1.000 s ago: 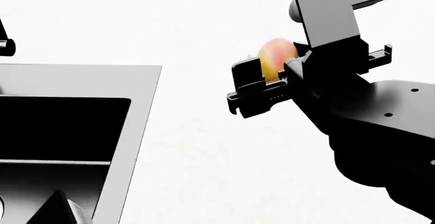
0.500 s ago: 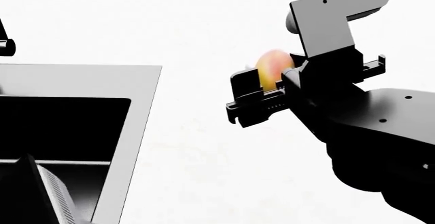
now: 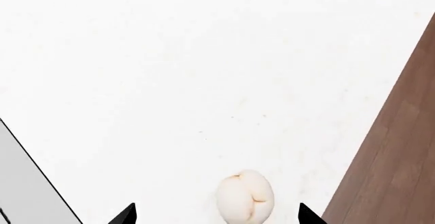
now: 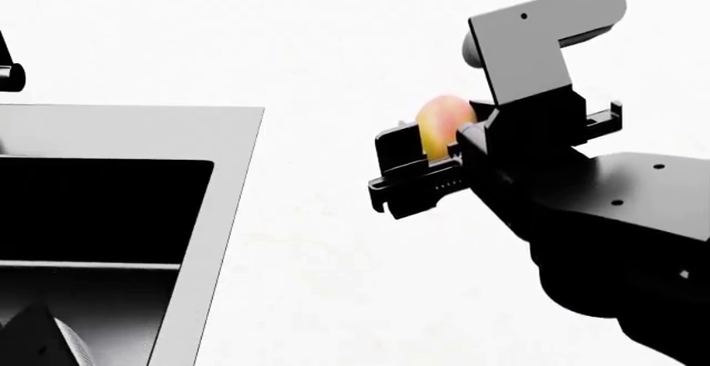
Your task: There is a mixed pile of frozen fruits and vegetables on the counter. Locate all the frozen vegetables and place the items in a bowl on the counter. Take all the frozen fruits and defrost them in a running sink.
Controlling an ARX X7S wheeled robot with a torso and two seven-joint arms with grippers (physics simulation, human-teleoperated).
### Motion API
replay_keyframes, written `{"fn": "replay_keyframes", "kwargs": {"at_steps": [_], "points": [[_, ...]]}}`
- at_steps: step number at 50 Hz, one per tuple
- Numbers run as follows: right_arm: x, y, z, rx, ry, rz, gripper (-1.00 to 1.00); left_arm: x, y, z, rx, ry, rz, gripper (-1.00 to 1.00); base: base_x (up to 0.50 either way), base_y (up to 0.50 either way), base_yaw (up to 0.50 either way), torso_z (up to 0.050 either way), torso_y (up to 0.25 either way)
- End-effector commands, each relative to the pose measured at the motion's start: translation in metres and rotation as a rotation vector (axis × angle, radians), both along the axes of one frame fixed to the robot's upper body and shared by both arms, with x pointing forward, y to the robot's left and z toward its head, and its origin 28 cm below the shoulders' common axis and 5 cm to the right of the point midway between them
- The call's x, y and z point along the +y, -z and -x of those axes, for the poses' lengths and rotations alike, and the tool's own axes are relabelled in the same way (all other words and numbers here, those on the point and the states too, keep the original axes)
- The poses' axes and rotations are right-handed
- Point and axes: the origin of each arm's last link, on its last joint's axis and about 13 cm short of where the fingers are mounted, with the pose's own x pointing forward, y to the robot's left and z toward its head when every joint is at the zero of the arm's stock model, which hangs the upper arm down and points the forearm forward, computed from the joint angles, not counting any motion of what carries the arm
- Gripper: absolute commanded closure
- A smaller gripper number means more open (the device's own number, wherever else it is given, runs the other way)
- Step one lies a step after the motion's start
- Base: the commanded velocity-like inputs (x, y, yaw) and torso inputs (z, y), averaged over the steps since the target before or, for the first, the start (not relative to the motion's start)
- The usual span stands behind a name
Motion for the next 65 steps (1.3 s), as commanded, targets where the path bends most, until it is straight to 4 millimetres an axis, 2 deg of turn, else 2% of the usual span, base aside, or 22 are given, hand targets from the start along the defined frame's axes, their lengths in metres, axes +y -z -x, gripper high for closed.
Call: {"fn": "replay_keyframes", "kwargs": {"at_steps": [1,7,16,27,43,54,65], "points": [[-0.002,0.002,-0.001,-0.006,0.004,0.008,1.00,0.001,0.005,0.005,0.023,0.000,-0.049,-1.00,0.00,0.00,0.00,0.000,0.000],[-0.002,0.003,-0.001,-0.001,0.005,0.009,1.00,-0.001,0.008,0.003,0.029,0.012,-0.034,-1.00,0.00,0.00,0.00,0.000,0.000],[-0.002,0.010,-0.001,0.012,0.003,0.010,1.00,-0.005,0.028,-0.009,0.074,0.013,-0.042,-1.00,0.00,0.00,0.00,0.000,0.000],[-0.003,0.014,0.000,0.019,0.002,0.005,1.00,-0.012,0.043,-0.018,0.102,0.032,-0.028,-1.00,0.00,0.00,0.00,0.000,0.001],[-0.003,0.015,0.000,0.029,-0.004,0.009,1.00,-0.023,0.051,-0.016,0.127,0.104,-0.040,-1.00,0.00,0.00,0.00,0.000,0.000],[0.000,0.025,-0.001,0.049,-0.017,0.005,1.00,-0.033,0.065,-0.023,0.156,0.136,-0.074,-1.00,0.00,0.00,0.00,0.001,0.000],[-0.001,0.026,0.000,0.041,-0.013,0.009,1.00,-0.040,0.079,-0.026,0.190,0.162,-0.103,-1.00,0.00,0.00,0.00,0.000,0.000]]}}
